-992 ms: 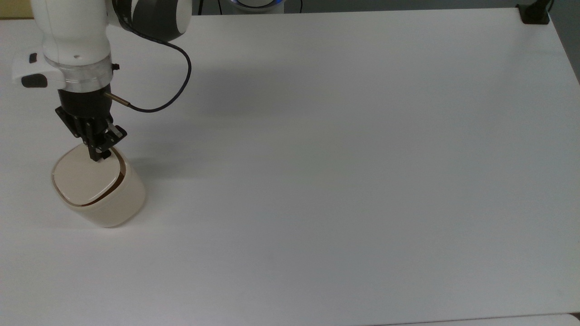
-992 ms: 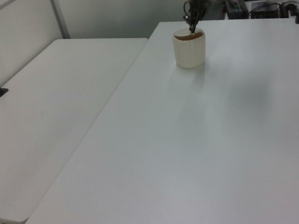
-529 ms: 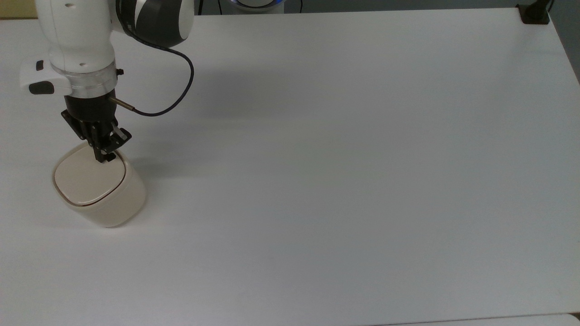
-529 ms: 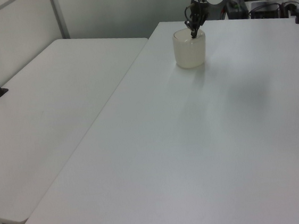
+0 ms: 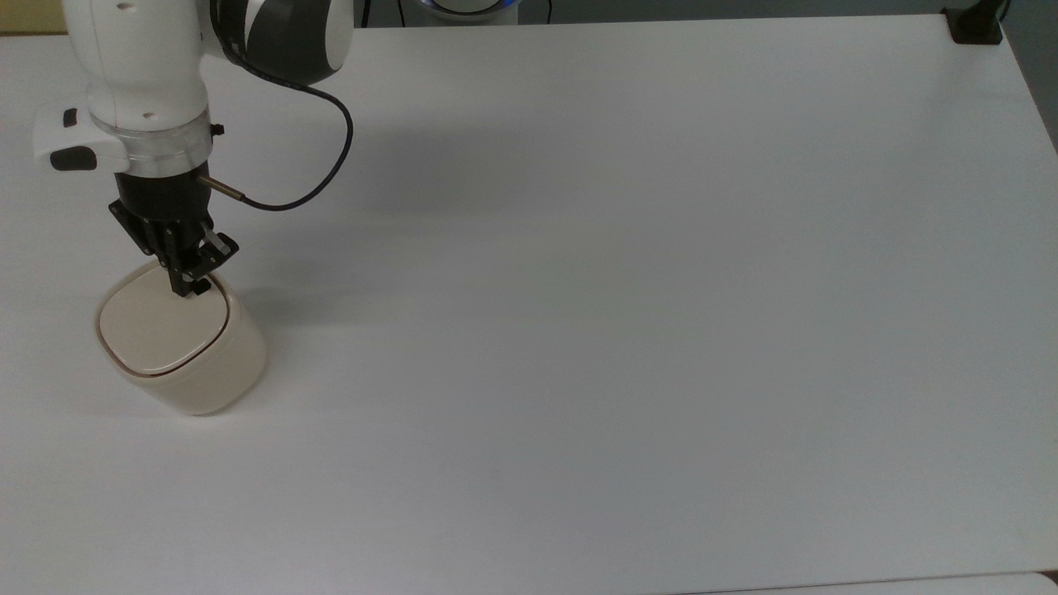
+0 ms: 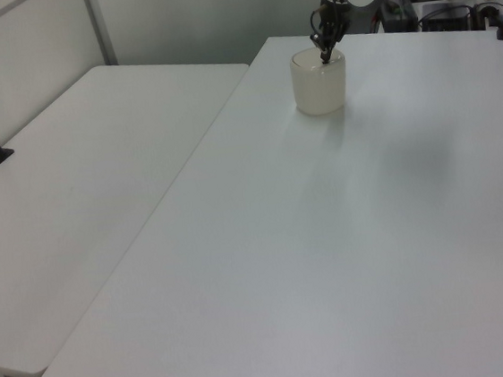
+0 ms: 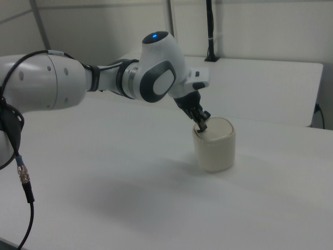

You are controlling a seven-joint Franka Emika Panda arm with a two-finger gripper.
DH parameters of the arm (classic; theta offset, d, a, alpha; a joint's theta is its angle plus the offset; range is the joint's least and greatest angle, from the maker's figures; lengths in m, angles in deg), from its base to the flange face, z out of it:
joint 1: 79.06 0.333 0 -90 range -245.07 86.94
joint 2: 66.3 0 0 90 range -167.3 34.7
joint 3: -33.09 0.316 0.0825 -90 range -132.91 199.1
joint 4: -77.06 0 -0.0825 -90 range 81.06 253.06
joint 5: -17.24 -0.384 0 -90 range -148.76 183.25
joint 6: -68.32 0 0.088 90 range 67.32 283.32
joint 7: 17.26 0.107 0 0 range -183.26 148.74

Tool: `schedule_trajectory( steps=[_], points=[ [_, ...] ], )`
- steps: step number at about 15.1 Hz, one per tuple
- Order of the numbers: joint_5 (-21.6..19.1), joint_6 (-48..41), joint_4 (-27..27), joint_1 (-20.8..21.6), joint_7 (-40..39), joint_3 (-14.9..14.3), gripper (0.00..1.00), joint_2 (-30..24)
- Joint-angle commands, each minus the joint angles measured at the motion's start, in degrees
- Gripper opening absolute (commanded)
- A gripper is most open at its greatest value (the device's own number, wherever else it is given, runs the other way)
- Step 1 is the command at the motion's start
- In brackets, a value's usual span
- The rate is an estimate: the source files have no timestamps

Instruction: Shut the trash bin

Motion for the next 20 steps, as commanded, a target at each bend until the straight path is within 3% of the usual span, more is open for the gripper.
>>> schedule_trajectory(
  steps=[1, 8, 11, 13, 15, 17, 20],
  points=[
    [0.14, -3.71, 0.21, 3.77, -0.86, 0.27, 0.03, -6.06],
    [0.14, -24.96, 0.47, 13.79, -5.24, 0.54, 0.03, -14.32],
    [-0.04, -32.27, 0.73, 16.43, -8.94, 1.24, 0.06, -16.79],
    [-0.65, -36.23, 1.08, 16.79, -11.92, 1.59, 0.12, -19.25],
    [-0.92, -39.22, 1.00, 16.88, -12.82, 1.68, 0.33, -19.78],
    [-0.92, -40.02, 1.00, 16.79, -12.38, 1.86, 0.72, -20.57],
    [-0.74, -40.90, 0.82, 16.53, -12.47, 1.77, 1.00, -20.84]
  ],
)
